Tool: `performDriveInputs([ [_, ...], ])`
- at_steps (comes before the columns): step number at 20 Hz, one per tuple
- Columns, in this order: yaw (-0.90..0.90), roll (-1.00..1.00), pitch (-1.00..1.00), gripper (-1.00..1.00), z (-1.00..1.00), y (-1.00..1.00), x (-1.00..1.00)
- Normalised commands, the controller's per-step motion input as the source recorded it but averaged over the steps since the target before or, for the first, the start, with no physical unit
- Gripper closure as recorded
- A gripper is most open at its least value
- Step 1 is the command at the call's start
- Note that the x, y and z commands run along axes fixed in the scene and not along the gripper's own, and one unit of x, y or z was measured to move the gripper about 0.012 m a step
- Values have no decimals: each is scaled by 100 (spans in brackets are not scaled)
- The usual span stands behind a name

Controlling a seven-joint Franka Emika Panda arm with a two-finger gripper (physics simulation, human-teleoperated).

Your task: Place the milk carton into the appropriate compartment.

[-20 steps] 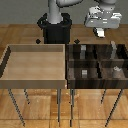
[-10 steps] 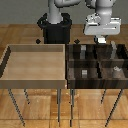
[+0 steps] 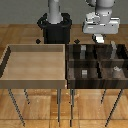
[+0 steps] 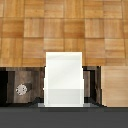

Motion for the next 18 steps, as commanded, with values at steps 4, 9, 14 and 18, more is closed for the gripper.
performDriveInputs([
  [4,0,0,0,100,0,-100,0],
  [9,0,0,0,100,0,-40,27],
  [14,0,0,0,100,0,0,100],
  [18,0,0,0,100,0,0,100],
])
